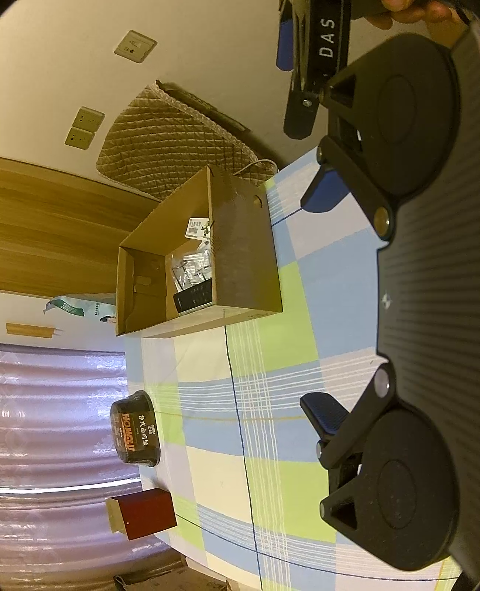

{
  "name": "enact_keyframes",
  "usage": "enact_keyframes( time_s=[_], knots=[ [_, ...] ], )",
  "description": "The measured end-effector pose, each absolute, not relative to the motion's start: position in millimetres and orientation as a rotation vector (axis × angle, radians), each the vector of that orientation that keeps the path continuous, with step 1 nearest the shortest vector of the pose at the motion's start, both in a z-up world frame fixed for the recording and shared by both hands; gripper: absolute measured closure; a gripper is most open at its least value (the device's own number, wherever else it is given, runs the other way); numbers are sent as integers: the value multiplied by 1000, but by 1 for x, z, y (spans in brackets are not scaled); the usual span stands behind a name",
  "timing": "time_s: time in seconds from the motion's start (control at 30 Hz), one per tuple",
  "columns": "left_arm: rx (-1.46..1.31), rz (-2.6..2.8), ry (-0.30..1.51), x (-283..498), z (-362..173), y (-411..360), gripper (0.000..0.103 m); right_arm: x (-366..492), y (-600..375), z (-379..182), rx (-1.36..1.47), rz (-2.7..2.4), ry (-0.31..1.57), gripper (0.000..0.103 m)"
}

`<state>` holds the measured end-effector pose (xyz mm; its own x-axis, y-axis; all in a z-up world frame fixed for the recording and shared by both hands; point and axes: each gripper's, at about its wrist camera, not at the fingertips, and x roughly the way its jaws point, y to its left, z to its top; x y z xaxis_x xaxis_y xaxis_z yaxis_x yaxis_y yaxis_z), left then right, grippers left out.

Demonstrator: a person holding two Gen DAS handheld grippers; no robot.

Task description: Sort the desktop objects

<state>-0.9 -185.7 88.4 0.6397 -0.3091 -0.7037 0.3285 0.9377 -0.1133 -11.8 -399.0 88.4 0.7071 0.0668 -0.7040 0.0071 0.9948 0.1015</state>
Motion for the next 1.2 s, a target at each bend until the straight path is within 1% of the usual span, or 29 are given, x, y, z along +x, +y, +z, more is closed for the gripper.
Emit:
enact_keyframes(
  time_s=[1.2],
  knots=[
    [94,-321,781,-6,87,-193,1,-9,-404,92,85,51,789,0]
  ],
)
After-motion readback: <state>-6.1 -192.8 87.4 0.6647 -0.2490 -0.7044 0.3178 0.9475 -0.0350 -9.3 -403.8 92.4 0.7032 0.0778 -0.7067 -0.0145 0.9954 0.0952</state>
